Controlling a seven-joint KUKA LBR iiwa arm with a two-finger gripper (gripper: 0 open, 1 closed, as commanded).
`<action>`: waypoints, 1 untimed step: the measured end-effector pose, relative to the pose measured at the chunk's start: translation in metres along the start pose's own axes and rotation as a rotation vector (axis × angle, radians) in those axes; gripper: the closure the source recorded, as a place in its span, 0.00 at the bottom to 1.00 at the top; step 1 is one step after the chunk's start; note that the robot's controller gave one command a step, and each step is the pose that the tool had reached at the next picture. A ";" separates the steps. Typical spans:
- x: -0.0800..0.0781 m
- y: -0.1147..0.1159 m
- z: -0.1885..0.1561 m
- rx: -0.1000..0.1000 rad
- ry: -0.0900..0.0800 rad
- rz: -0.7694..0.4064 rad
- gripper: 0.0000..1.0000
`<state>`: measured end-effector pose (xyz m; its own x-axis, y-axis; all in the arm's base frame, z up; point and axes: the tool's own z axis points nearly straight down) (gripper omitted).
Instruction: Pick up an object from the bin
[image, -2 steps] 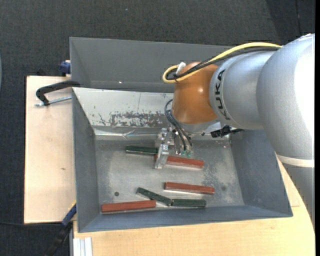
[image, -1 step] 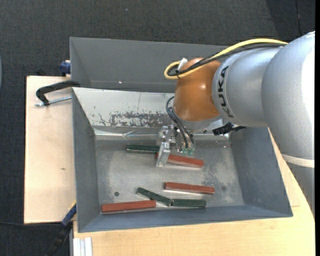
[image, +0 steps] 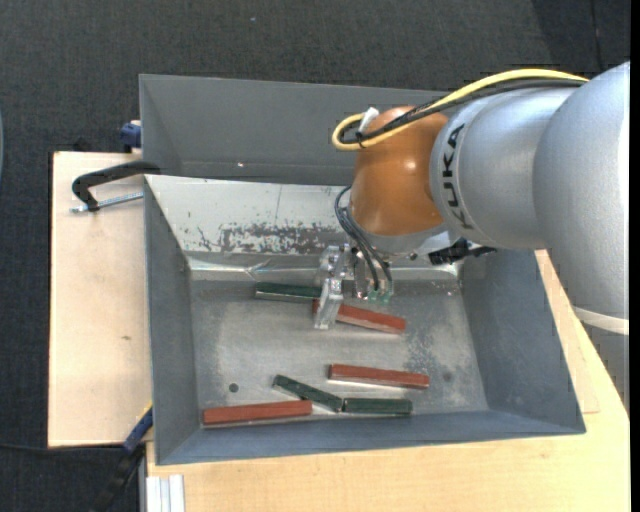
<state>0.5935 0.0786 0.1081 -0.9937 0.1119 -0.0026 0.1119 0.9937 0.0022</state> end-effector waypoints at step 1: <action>-0.001 0.000 -0.011 -0.001 -0.004 0.000 1.00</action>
Offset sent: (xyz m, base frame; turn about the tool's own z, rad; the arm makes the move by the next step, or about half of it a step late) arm 0.0000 0.0002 0.0093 0.0000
